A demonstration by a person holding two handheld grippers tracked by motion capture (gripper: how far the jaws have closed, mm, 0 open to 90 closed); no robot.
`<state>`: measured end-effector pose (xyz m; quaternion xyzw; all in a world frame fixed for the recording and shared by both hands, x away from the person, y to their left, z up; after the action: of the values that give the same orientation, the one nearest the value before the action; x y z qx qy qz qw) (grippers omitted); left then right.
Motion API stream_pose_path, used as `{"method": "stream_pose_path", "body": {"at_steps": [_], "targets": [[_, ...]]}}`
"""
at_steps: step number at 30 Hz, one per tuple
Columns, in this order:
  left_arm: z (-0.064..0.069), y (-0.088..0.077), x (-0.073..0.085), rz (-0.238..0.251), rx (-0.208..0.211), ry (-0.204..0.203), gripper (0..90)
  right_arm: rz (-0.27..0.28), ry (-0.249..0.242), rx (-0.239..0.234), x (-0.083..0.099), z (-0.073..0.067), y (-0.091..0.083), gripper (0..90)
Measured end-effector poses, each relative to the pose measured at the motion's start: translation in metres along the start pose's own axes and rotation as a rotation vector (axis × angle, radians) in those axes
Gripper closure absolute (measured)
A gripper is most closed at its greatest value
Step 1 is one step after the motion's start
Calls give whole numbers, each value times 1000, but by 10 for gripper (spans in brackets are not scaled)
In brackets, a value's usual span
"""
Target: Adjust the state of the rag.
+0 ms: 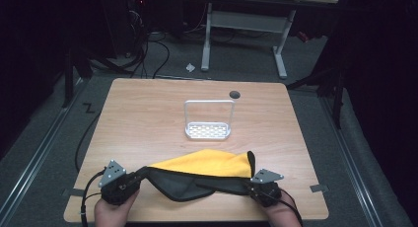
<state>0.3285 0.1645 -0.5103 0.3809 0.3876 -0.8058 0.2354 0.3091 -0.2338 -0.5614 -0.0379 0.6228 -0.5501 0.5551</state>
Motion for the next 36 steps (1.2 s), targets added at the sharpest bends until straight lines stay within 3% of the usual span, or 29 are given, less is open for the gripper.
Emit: {"method": "stream_pose_path", "body": {"at_steps": [3,6,10,12,15,17,19,22,24,27,33,34,36], "targets": [[-19,12,-8,-19,-33,-42,848,-6,27,26,5,11,-1,868],[-41,34,-13,-76,-81,-64,848,1,58,29,7,17,-1,867],[-69,63,-15,-152,-154,-113,841,-10,51,47,9,20,-2,866],[-72,70,-13,-189,-171,-120,789,-6,56,42,10,22,-2,866],[-67,66,-10,-162,-157,-129,634,1,70,40,10,23,-1,865],[-61,57,-9,-138,-151,-128,542,4,74,35,10,23,-1,864],[-51,45,-7,-104,-137,-106,510,6,77,35,10,24,-1,863],[-35,30,-3,-82,-116,-71,496,4,74,37,10,23,-1,861],[-22,27,1,-83,-70,-77,510,3,76,38,10,23,-1,860],[6,32,10,-114,17,-69,518,3,72,36,9,23,-1,858],[68,59,31,-219,180,2,483,8,77,33,10,24,-1,857],[68,59,31,-219,180,2,474,8,77,33,10,24,-1,857],[90,74,44,-274,215,49,457,10,77,31,10,24,0,857]]}}
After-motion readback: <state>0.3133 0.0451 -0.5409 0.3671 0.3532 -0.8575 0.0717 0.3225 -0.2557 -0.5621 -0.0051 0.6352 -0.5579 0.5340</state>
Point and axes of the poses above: each handheld gripper's, and its own axes: y roughly forward along the jaws, x roughly out of its underside, z roughly to its right, the point moved 5 cm from there along y, roughly forward along the jaws, and after that the axes turned 14 degrees about -y, right-handed, at the moved point
